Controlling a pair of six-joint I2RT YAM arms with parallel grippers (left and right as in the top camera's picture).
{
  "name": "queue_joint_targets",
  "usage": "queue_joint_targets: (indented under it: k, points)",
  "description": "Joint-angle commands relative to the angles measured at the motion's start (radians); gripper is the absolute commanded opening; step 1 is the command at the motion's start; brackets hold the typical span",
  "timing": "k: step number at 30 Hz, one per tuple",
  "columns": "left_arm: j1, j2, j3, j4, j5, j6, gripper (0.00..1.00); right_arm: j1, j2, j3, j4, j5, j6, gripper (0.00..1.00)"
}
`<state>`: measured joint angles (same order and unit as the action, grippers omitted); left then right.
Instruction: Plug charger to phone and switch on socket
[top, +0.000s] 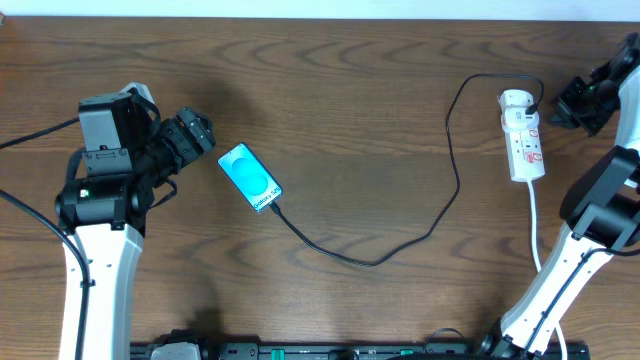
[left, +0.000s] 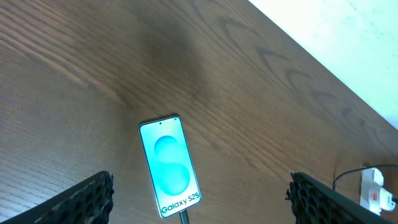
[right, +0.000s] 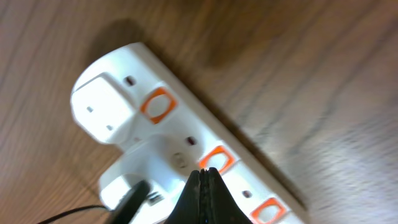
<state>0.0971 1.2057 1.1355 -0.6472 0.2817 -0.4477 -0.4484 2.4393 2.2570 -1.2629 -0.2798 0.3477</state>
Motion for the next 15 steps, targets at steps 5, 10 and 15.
queue_joint_targets:
  k: [5, 10, 15]
  points:
    - [0.004, 0.003, 0.001, 0.0, -0.014, 0.009, 0.91, 0.004, -0.034, 0.021, -0.017, -0.045, -0.005, 0.01]
    - [0.004, 0.003, 0.001, 0.0, -0.014, 0.009, 0.91, 0.004, -0.034, 0.021, -0.032, -0.053, -0.017, 0.01]
    - [0.004, 0.003, 0.001, 0.0, -0.014, 0.009, 0.91, 0.004, -0.034, 0.021, -0.035, -0.053, -0.036, 0.01]
